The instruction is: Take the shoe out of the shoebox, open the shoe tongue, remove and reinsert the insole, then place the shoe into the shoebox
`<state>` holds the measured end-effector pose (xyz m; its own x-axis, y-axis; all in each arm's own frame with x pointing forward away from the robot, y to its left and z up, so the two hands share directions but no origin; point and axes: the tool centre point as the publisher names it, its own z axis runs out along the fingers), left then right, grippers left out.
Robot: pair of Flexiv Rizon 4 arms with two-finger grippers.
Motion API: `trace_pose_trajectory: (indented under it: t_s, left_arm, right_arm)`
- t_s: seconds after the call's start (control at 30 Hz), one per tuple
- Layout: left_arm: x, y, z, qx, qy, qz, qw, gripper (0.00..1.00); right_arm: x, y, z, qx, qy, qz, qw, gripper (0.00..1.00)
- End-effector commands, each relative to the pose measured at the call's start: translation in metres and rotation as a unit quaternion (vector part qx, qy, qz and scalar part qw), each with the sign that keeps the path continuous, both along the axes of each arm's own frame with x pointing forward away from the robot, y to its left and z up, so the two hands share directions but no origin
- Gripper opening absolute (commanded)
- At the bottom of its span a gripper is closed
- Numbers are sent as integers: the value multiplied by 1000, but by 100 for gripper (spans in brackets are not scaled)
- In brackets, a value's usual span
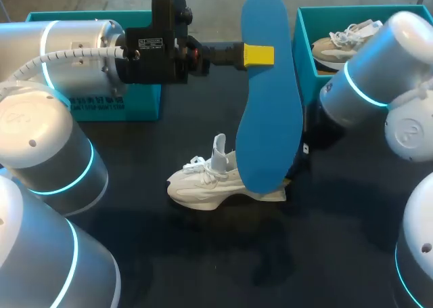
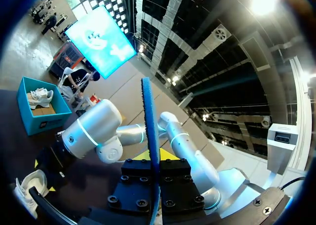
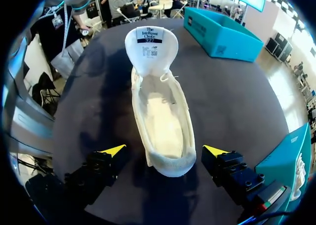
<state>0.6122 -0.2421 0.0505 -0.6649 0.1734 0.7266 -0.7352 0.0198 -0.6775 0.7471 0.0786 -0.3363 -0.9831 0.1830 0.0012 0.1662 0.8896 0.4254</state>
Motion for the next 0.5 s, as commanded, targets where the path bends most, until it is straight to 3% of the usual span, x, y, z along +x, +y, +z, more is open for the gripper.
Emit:
trace_pose_trajectory:
  t_s: [0.03,0.5]
  left_arm:
    - [-1,0,-2,-2,0,1,1000,0]
    - [-1,0,-2,-2,0,1,1000,0]
  right_arm:
    - [-2,0,9,-58,13,-1,998,100]
    - [-2,4,22,-111,24,-8,993,100]
